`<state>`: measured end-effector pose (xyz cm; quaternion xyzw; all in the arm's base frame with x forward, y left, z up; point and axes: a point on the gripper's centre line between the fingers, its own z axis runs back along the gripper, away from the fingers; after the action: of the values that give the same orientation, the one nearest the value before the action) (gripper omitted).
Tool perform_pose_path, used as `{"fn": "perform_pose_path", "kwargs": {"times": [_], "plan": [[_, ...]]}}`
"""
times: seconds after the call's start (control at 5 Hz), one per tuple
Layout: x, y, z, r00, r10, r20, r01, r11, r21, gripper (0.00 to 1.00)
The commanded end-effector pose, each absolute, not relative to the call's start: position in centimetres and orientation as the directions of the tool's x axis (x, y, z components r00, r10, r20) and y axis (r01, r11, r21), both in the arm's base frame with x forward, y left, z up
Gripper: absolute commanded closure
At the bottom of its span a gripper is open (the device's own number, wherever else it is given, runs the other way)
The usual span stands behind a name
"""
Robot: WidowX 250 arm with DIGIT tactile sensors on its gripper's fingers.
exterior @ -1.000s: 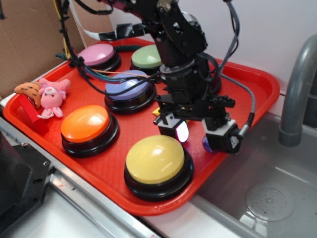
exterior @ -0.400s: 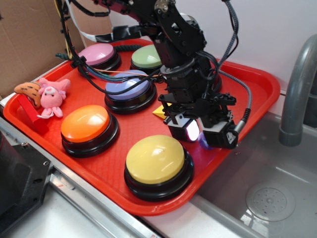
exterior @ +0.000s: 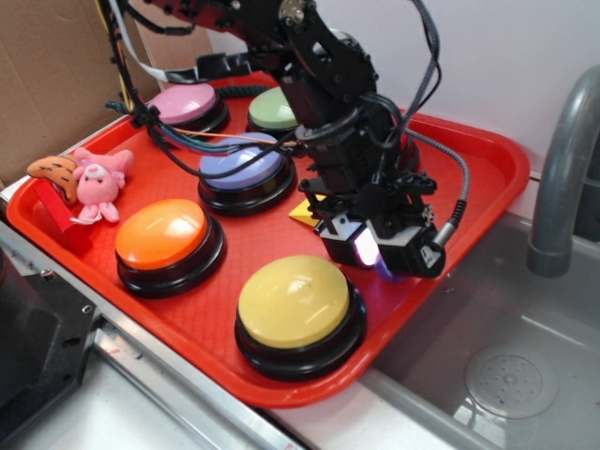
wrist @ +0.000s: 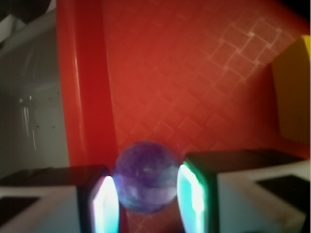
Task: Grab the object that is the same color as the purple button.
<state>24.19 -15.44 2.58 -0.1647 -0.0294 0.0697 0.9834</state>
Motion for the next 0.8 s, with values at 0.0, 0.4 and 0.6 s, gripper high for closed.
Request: {"fn": "perform_pose_path", "kwargs": {"times": [0.0, 0.4, 0.6], "plan": [[24.4, -10.3, 10.2, 0.995, 0.095, 0.032, -0.090, 0.988, -0.123, 1.00], [22.2, -3.4, 15.2, 0.989, 0.144, 0.035, -0.145, 0.989, 0.033, 1.00], [21.1, -1.1, 15.3, 0.987, 0.162, 0.017, -0.163, 0.984, 0.072, 1.00]]}}
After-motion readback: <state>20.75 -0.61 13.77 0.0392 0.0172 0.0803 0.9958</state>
